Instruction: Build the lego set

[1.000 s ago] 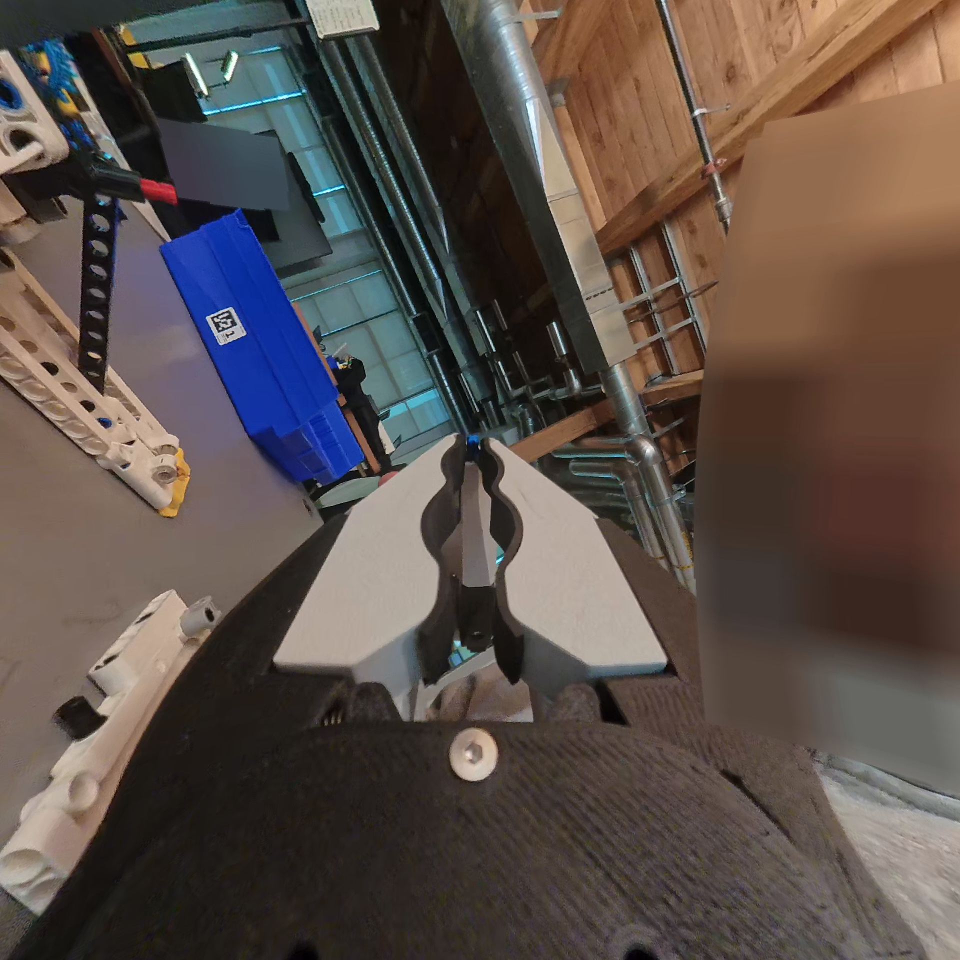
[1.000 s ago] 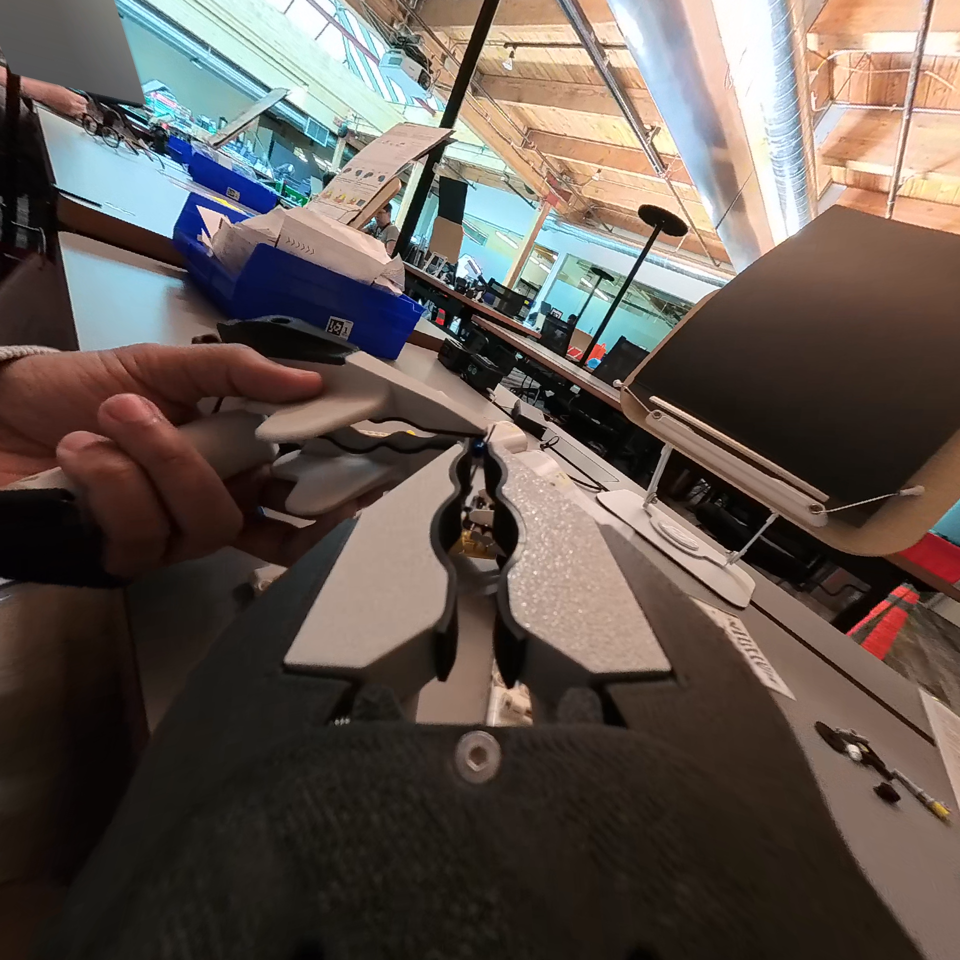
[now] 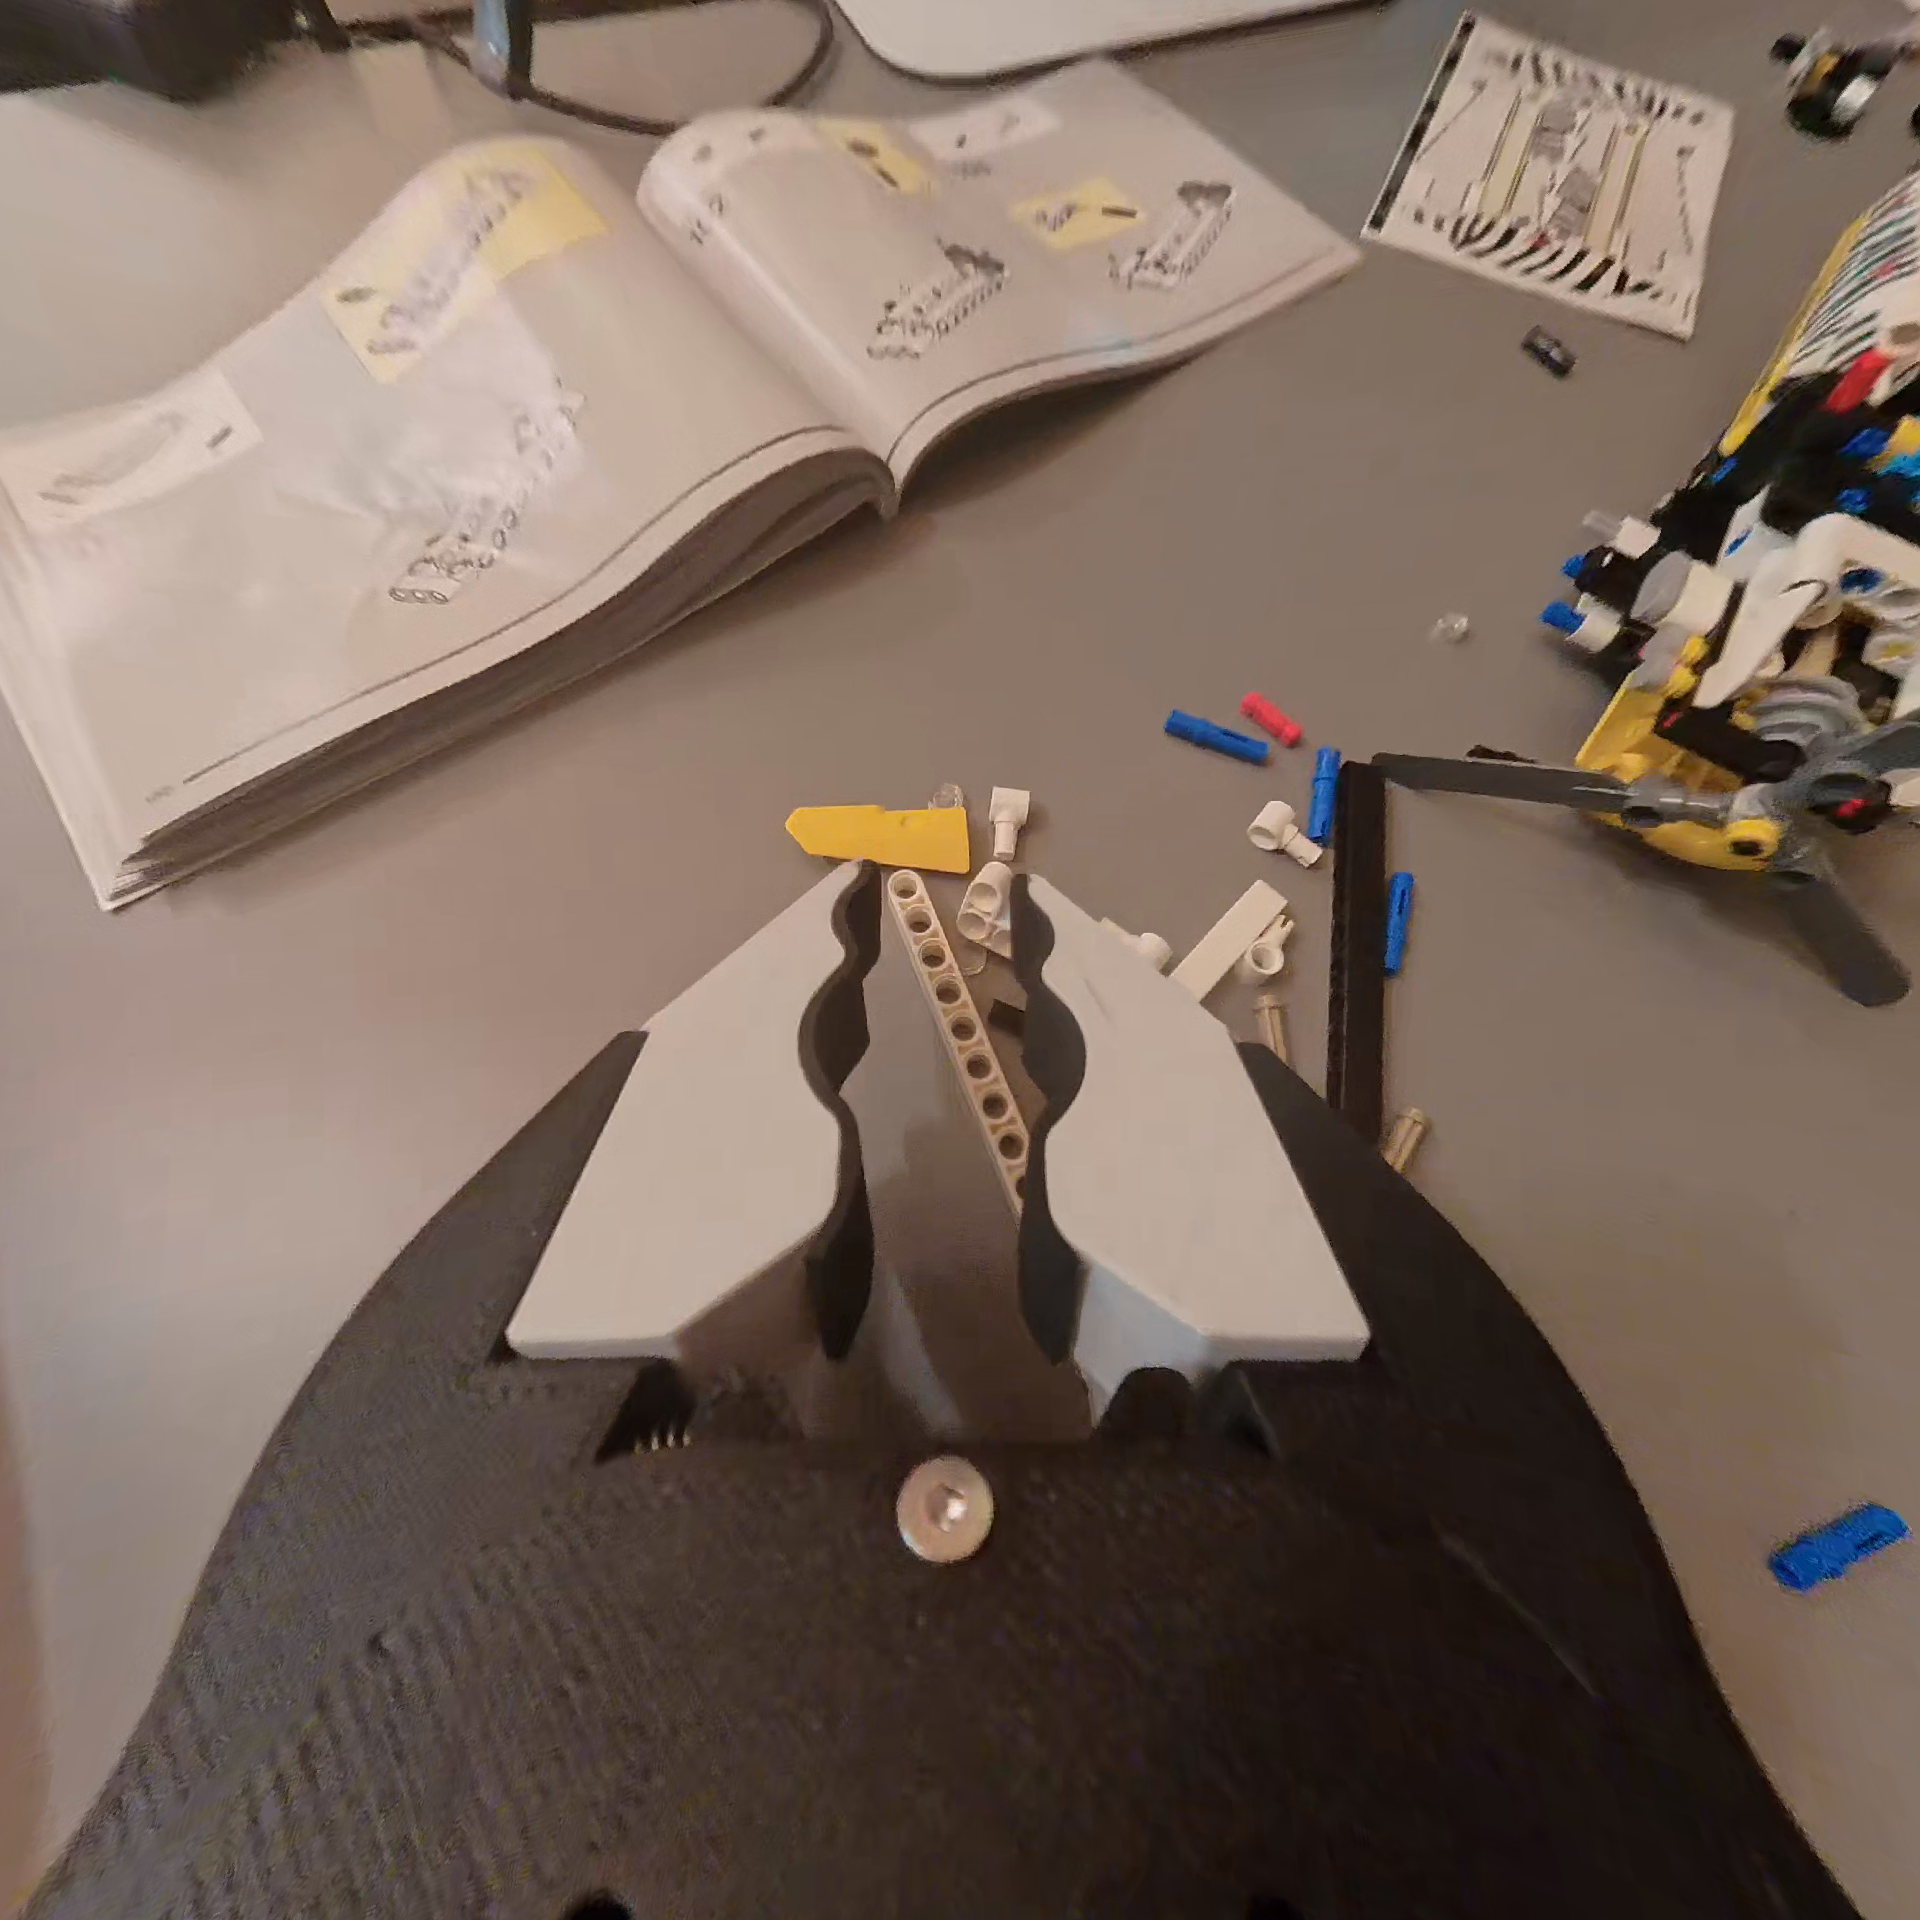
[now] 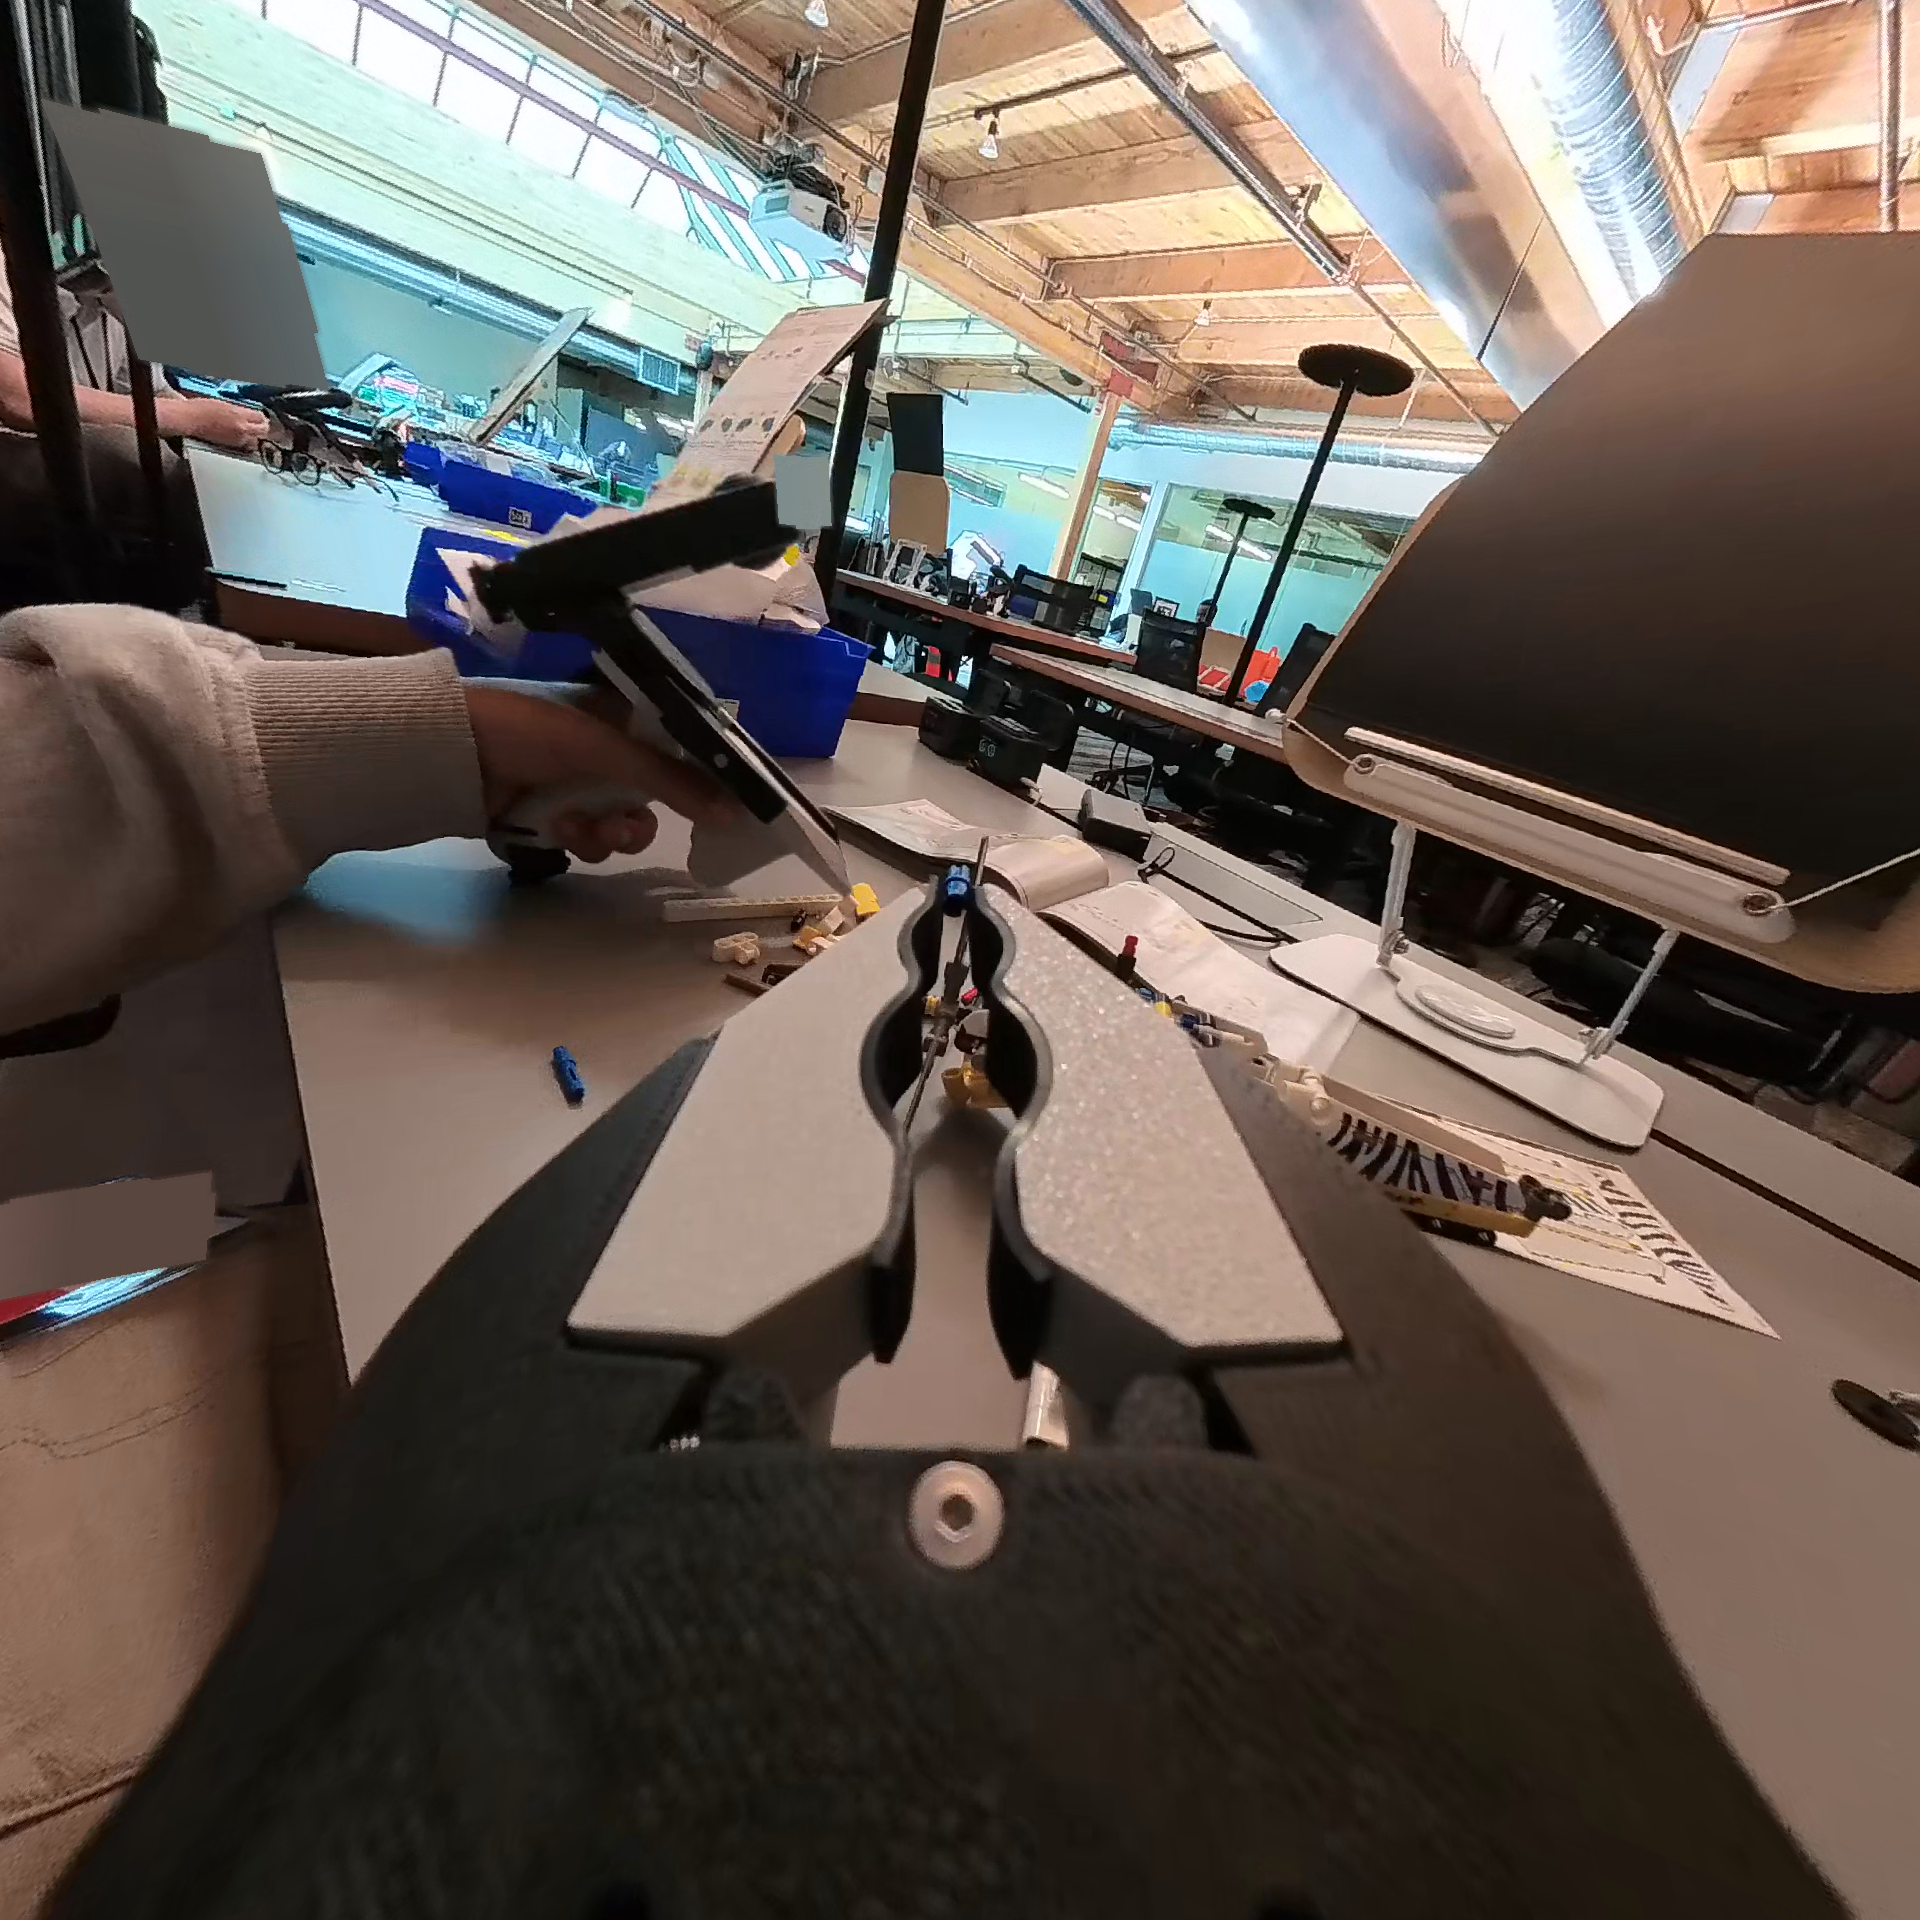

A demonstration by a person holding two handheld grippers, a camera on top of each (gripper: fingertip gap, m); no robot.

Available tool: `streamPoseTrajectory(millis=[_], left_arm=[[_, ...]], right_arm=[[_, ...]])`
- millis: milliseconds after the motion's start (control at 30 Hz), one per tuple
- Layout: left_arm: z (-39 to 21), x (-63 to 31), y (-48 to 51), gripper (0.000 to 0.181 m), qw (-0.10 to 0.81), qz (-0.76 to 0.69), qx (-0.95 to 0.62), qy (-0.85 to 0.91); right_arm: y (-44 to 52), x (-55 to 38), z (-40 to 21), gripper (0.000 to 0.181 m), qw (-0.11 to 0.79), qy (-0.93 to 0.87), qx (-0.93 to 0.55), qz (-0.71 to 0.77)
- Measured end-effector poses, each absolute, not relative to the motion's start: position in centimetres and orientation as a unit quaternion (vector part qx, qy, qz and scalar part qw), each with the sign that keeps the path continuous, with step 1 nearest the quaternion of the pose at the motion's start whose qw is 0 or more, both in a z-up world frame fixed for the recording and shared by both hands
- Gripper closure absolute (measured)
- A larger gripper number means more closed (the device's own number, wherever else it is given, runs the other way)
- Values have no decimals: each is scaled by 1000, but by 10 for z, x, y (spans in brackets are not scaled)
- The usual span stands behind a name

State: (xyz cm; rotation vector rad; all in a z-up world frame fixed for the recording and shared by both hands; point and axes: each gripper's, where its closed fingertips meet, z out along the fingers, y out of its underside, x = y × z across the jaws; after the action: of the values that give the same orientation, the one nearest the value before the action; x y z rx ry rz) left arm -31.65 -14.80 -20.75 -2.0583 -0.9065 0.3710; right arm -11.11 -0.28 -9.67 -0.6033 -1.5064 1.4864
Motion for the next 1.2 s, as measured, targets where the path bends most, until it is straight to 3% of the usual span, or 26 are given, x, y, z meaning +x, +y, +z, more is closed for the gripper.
streamPoseTrajectory(millis=[267,467,700,967,1200], left_arm=[[-217,-315,-141,175,378,172,-848,-329],[-214,-308,-140,175,385,167,-846,-330],[-164,-272,-115,176,474,137,-812,-311],[-131,-184,-22,176,571,-38,-779,-256],[-185,-103,53,177,459,-106,-863,-185]], right_arm=[[1,-114,-99,179,454,-608,-256,599],[2,-114,-98,179,453,-605,-257,603],[5,-114,-97,179,453,-597,-264,607],[24,-108,-90,180,452,-566,-287,627],[89,-83,-101,180,490,-563,-349,567]])
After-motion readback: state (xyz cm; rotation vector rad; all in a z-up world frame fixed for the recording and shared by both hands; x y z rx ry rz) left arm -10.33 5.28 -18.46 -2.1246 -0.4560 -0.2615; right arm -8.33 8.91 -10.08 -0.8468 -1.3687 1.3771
